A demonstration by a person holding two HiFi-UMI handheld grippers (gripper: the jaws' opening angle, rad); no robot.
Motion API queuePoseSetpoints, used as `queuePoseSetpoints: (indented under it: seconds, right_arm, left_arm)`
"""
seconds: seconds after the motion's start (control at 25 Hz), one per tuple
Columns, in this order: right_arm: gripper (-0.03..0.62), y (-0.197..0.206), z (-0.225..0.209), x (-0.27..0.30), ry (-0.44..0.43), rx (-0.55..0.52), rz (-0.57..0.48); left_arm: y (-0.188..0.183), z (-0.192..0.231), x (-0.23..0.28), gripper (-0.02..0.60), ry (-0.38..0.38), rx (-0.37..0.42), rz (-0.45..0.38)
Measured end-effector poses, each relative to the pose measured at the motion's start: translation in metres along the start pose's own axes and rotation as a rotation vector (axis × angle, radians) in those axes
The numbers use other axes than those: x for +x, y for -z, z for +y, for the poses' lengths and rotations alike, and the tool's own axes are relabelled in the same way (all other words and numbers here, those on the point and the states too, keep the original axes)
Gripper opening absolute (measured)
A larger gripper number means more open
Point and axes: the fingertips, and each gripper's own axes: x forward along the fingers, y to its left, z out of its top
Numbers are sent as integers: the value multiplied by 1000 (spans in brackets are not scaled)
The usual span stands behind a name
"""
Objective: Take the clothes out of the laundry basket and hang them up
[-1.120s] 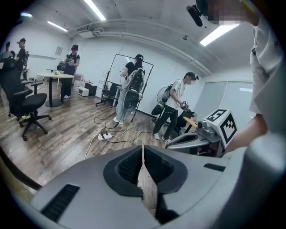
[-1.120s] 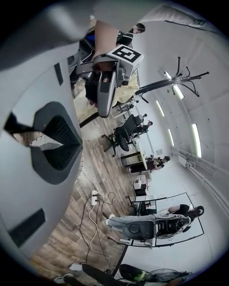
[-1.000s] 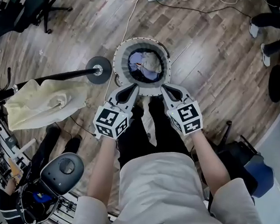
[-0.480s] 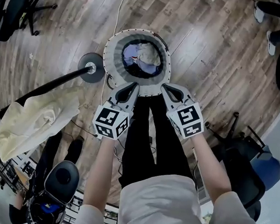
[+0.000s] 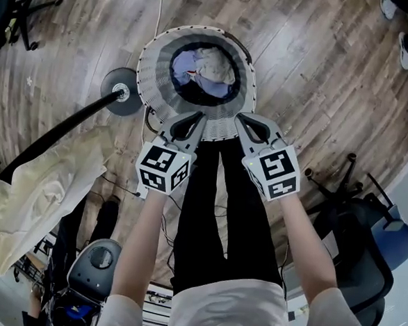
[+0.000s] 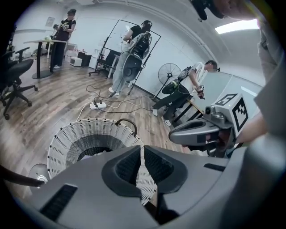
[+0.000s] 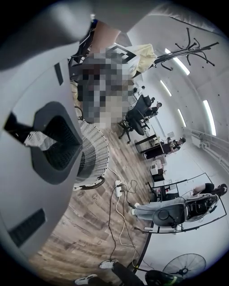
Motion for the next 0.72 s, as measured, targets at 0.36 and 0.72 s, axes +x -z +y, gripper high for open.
queuePoseSetpoints:
  seconds: [0.36,0.72]
  right_arm:
    - [8,35,-15,54,32,63,23]
    - [8,65,-37,102,57,123,62]
  left_arm:
    - [47,41,62,29,49,1,64]
    - [78,70,118,31,67,7,117]
